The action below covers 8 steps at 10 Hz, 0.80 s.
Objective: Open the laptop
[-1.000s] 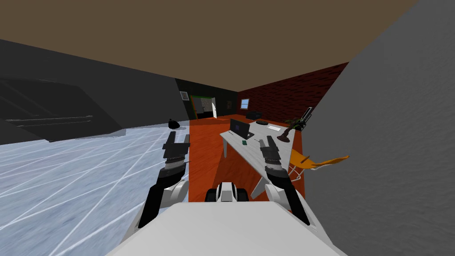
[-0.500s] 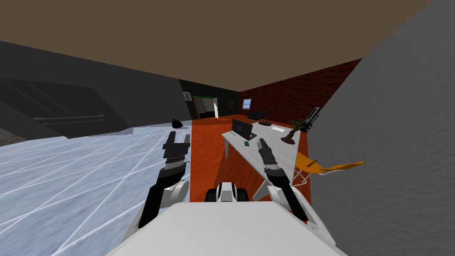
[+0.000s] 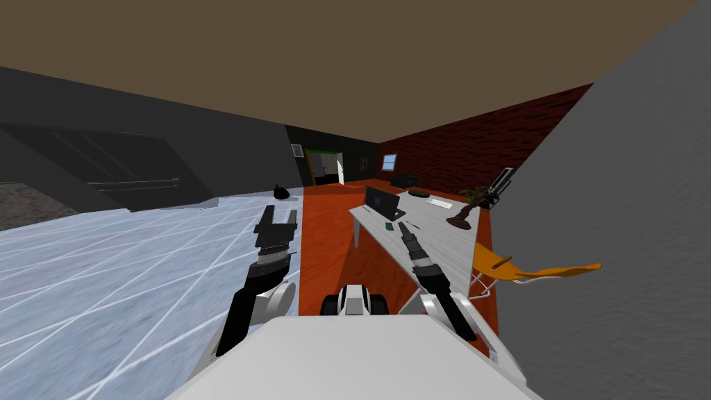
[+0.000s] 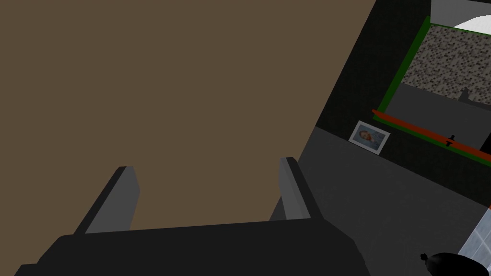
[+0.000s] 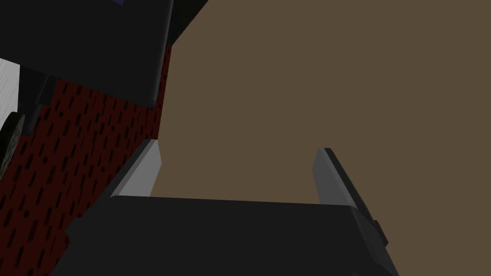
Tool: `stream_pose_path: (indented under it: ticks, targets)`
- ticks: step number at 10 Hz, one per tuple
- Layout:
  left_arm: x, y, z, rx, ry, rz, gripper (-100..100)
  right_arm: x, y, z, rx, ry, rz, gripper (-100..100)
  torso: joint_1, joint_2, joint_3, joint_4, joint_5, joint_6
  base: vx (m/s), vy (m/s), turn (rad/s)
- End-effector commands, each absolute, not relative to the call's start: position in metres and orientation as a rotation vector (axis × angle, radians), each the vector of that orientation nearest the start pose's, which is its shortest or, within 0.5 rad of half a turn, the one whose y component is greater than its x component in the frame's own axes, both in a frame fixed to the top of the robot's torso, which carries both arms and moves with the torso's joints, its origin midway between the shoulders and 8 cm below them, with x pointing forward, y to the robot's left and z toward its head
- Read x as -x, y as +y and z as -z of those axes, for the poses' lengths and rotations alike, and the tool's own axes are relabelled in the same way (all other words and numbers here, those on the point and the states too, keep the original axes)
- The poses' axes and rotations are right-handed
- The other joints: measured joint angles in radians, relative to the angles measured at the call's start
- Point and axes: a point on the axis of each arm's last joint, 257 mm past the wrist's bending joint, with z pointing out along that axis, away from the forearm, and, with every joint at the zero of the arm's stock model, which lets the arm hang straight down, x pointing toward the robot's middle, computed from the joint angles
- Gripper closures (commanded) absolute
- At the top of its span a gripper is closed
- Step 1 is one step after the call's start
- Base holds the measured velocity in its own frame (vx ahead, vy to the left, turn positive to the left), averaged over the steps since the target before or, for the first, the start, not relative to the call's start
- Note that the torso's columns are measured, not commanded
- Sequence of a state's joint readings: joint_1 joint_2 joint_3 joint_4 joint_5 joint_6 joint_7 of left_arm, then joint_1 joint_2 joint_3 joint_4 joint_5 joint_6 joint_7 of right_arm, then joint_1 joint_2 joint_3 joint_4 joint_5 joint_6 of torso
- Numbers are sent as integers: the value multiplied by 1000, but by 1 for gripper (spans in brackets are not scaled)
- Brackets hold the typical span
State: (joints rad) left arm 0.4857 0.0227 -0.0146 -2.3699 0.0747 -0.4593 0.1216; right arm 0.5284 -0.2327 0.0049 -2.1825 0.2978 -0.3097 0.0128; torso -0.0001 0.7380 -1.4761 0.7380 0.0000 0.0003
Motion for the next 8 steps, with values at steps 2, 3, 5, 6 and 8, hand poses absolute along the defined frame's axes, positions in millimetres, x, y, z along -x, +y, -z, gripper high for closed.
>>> stream_pose_path:
  ticks: [2, 3, 5, 6, 8]
  targets:
    - [-332, 275, -61, 681, 512, 1502, 0, -390, -264, 111, -467, 1267, -850, -100, 0, 0, 0, 0, 0, -1, 25, 8, 87]
    - [-332, 275, -61, 681, 512, 1502, 0, -393, -274, 134, -467, 1336, -784, -100, 0, 0, 0, 0, 0, 0, 31, 15, 122]
    - [-332, 276, -61, 681, 512, 1502, 0, -393, -272, 136, -428, 1353, -746, -100, 0, 0, 0, 0, 0, 0, 21, 6, 22]
    - [-332, 276, -61, 681, 512, 1502, 0, -395, -285, 159, -424, 1422, -670, -100, 0, 1, 1, 0, 0, 0, 23, 6, 123]
    - [-332, 276, -61, 681, 512, 1502, 0, -395, -283, 160, -389, 1435, -638, -100, 0, 0, 0, 0, 0, 0, 22, 4, 31]
